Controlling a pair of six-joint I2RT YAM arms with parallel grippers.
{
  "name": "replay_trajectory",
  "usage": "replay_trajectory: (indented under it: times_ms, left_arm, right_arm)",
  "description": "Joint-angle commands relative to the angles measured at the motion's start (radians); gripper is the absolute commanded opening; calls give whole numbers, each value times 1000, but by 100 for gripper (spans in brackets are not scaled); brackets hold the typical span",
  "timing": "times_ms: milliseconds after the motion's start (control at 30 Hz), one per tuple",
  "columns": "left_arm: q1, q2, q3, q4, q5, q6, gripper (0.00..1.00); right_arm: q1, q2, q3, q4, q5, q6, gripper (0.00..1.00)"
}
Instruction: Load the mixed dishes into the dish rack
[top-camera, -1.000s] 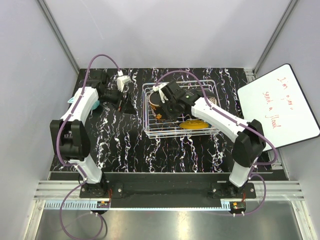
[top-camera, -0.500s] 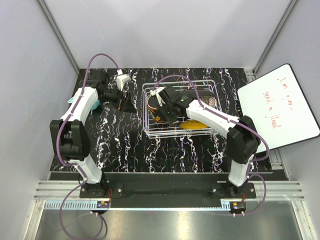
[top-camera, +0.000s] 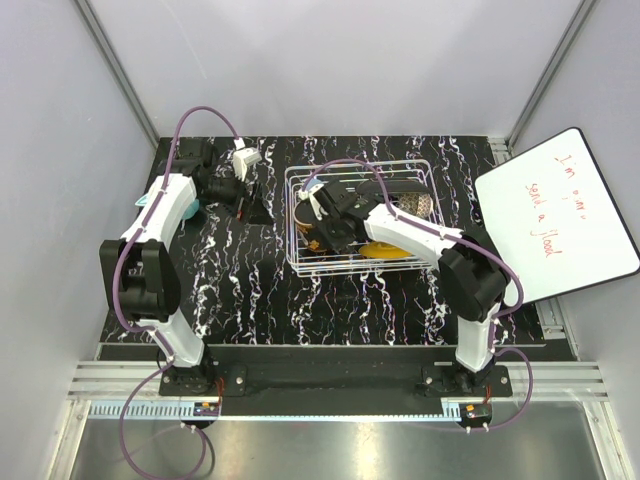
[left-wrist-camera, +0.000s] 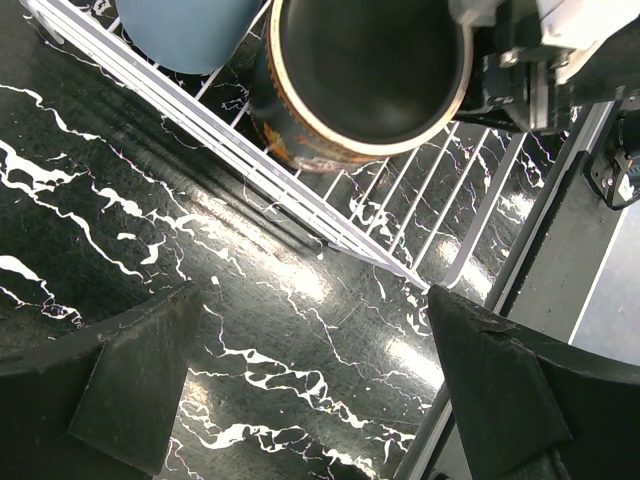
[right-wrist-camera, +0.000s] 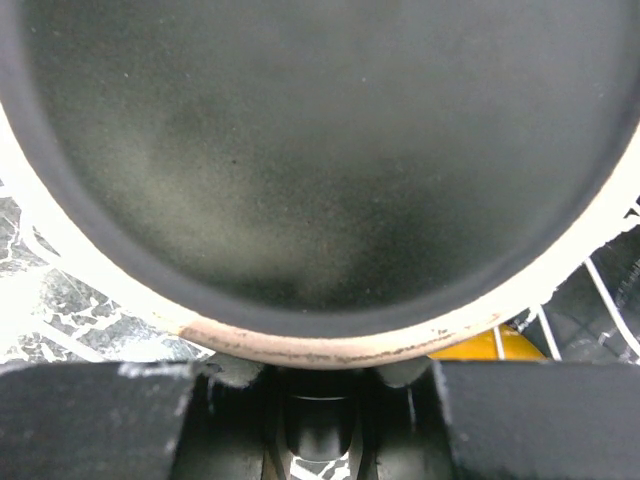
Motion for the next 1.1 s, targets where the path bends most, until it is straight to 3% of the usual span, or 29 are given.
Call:
replay_trajectory:
  times_ms: [0,467,700,867,1067]
  left_arm:
    - [6,-20,-9,36,18,-3,99]
    - [6,-18,5,41,18,-4,99]
    - [6,-12,22,41,24,-10,99]
    - [6,0,45,39,28,-21,99]
    - [6,-4,46,41,27,-23,99]
  right_arm:
    - [6,-26,1,169,-35,4,0]
    - [1,-45,-185,253,-124,97,0]
    - [1,-120,-302,252,-114,132,28]
    - [1,-152,-339,262,-103,143,53]
    - [1,-144,-337,261,-97,140,73]
